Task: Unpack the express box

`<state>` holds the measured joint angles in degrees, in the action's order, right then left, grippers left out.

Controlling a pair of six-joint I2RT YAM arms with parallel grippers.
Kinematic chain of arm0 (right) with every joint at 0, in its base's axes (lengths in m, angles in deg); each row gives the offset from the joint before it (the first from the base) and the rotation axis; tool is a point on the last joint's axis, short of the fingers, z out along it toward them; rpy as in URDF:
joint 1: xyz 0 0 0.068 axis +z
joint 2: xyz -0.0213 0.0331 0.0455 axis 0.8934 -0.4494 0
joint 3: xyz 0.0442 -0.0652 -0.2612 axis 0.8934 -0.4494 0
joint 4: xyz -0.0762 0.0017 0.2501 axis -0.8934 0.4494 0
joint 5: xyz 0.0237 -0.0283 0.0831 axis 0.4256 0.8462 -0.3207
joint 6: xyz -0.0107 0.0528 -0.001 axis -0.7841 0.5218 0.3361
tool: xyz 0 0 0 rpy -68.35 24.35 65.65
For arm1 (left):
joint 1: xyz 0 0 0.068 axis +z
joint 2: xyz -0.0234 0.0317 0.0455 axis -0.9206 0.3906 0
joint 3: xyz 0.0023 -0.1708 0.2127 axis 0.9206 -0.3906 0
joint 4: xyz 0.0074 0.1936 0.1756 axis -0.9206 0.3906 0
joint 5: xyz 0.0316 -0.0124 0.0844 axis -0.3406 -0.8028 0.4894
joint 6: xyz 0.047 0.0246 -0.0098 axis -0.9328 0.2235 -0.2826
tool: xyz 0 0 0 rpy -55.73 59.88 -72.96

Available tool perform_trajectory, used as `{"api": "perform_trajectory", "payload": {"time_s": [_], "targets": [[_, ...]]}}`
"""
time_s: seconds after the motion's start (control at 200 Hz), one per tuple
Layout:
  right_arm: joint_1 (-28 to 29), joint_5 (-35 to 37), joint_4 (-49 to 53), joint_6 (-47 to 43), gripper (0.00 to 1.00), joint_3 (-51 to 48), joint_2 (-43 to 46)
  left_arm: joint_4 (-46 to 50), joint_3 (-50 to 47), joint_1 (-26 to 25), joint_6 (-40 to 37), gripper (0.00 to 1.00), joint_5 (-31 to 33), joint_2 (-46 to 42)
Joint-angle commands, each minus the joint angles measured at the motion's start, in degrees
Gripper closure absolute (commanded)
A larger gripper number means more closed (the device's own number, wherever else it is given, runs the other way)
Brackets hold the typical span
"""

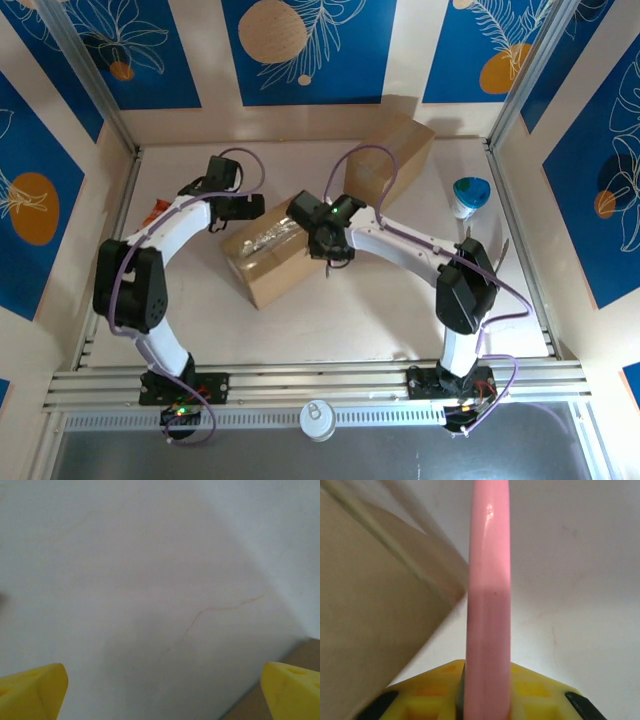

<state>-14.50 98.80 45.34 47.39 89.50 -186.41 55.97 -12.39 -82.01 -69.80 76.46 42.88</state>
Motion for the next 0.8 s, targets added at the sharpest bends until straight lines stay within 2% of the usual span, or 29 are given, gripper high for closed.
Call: {"api": "perform_trajectory", "payload": {"time_s": [0.0, 0.265, 0.405, 0.495, 0.59, 0.795], "targets": [[-2.3, -3.4, -4.2, -9.6, 1.00, 6.3, -3.2, 3.6, -4.0, 0.2, 2.7, 0.01, 1.6, -6.3], [-5.8, -15.5, -9.4, -22.3, 1.00, 19.5, -13.7, 7.8, -13.5, -1.1, 6.4, 0.01, 1.0, -18.2], [-6.6, -17.2, -9.7, -26.1, 1.00, 25.4, -18.3, 9.5, -16.9, -1.9, 7.9, 0.02, 0.6, -21.9], [-7.4, -15.5, -7.2, -26.0, 1.00, 29.1, -20.4, 11.1, -17.8, -2.4, 8.6, 0.01, 1.0, -23.7], [-8.2, -11.7, -5.3, -24.8, 1.00, 28.9, -19.3, 13.7, -17.6, -2.5, 9.0, 0.01, 3.2, -25.2], [-7.6, 0.9, -2.2, -21.1, 1.00, 18.0, -6.4, 21.4, -13.1, -2.5, 9.6, 0.02, 10.8, -27.3]]}}
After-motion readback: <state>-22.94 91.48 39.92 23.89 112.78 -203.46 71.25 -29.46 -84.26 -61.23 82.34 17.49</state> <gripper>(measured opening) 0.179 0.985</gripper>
